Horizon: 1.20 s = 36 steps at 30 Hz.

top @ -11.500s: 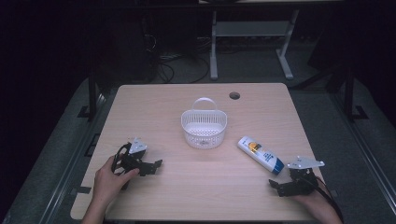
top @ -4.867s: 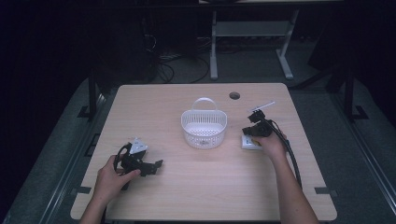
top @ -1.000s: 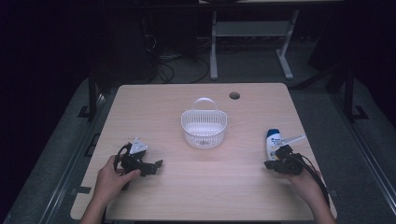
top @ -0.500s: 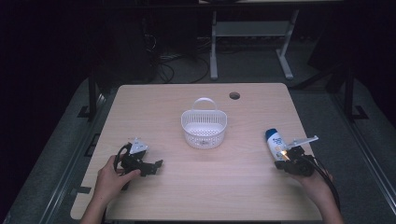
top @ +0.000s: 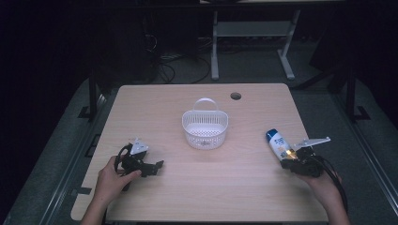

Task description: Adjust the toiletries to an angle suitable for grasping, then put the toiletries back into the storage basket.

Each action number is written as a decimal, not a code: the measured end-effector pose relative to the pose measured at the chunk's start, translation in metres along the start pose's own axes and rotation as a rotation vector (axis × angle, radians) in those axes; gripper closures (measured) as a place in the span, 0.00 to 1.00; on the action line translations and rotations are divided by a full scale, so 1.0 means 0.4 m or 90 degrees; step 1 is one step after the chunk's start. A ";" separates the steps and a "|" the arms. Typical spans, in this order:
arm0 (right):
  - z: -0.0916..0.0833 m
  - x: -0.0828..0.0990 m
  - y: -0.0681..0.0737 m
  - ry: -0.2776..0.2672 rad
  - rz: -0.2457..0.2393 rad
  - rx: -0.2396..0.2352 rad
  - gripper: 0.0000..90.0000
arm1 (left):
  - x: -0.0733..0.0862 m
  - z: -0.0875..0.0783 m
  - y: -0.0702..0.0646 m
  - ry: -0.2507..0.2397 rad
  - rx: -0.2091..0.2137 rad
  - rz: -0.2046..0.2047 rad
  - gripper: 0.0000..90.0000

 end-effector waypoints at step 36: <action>-0.016 -0.187 -0.095 0.021 0.043 0.073 0.21 | 0.000 0.000 0.000 0.002 0.000 0.000 0.14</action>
Point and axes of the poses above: each handheld gripper's, and its own axes: z roughly forward along the jaws, x roughly out of its underside, y roughly to its left, the point moved 9 cm from there along z, roughly forward along the jaws, and after that the axes turned 12 degrees about y, right-handed, at the moved point
